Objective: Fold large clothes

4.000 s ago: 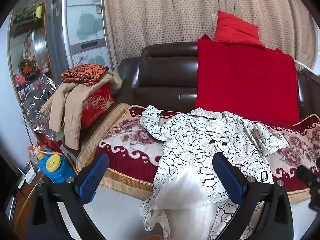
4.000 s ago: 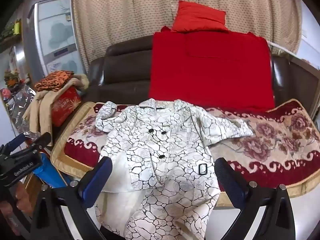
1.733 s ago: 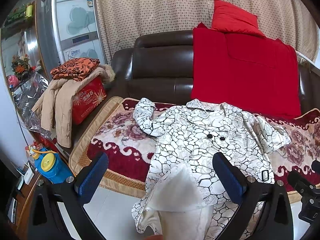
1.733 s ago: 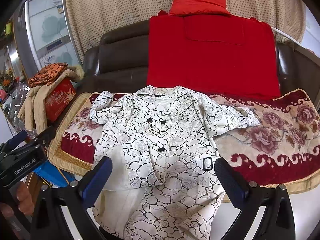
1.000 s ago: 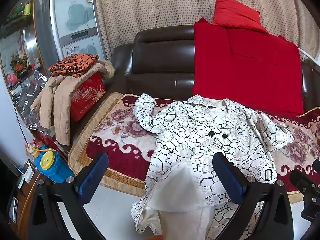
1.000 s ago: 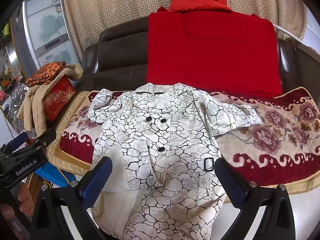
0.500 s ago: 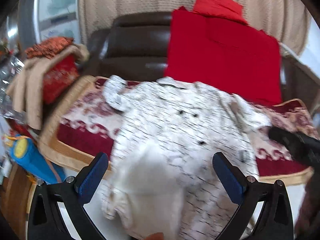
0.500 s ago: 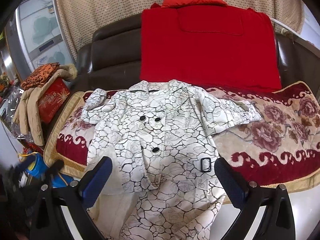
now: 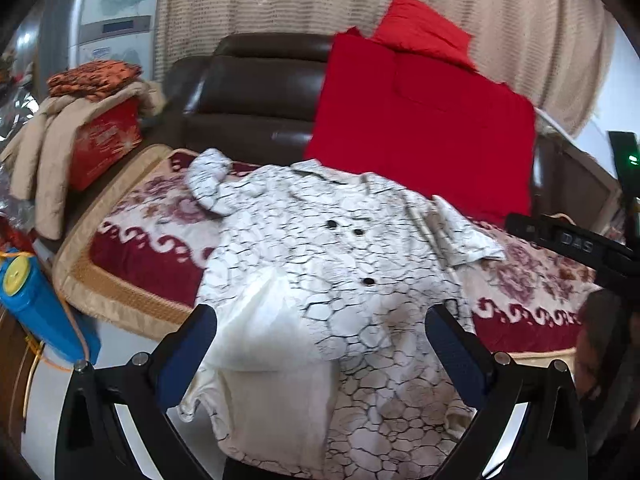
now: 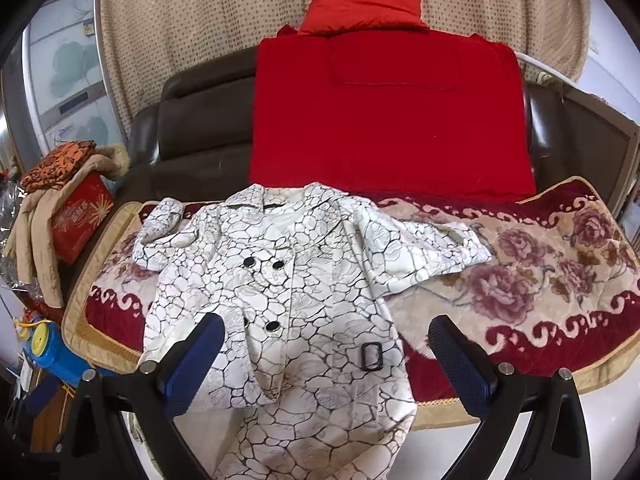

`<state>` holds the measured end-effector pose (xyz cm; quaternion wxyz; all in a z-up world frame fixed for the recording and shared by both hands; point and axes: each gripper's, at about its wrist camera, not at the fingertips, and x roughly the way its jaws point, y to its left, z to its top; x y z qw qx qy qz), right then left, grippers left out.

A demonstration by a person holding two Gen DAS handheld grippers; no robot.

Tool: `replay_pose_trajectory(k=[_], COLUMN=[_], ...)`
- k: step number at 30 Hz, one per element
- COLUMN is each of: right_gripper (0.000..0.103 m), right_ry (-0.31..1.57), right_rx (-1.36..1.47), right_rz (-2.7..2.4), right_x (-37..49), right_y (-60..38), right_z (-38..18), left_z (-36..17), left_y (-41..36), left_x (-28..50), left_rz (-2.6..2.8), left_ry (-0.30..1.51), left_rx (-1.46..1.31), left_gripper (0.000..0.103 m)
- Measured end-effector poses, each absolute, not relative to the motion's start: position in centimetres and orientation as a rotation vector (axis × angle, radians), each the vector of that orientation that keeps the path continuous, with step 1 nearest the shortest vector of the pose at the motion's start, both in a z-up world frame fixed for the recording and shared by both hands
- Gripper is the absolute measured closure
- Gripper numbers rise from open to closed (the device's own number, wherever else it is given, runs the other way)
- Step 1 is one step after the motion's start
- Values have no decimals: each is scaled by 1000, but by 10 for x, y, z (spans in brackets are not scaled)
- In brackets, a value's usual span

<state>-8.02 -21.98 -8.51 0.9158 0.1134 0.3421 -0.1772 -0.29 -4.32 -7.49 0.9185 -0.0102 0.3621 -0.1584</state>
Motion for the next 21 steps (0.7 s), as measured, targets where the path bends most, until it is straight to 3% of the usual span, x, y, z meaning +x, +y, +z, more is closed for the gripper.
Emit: replay_pose_trajectory(k=[6,12,15,21], right_gripper=[0,0,0,4], right_ry=[692,671,635,635], right_rx=[244,347,537,1118], right_rz=[-374,-339,-348,-250], right_x=[-73,-53,-45,-24], right_y=[-236,-294,-361,-490], right_z=[-89,-116,-150,-255], left_z=[-78,-83,-96,-129], left_y=[-57,-78,-83,-84], left_x=[18,73,103,147], left_rz=[-297,-103,-65,-30], left_ry=[737,600,588,731], left_rx=[32,246,295,317], left_gripper=[0,0,0,0])
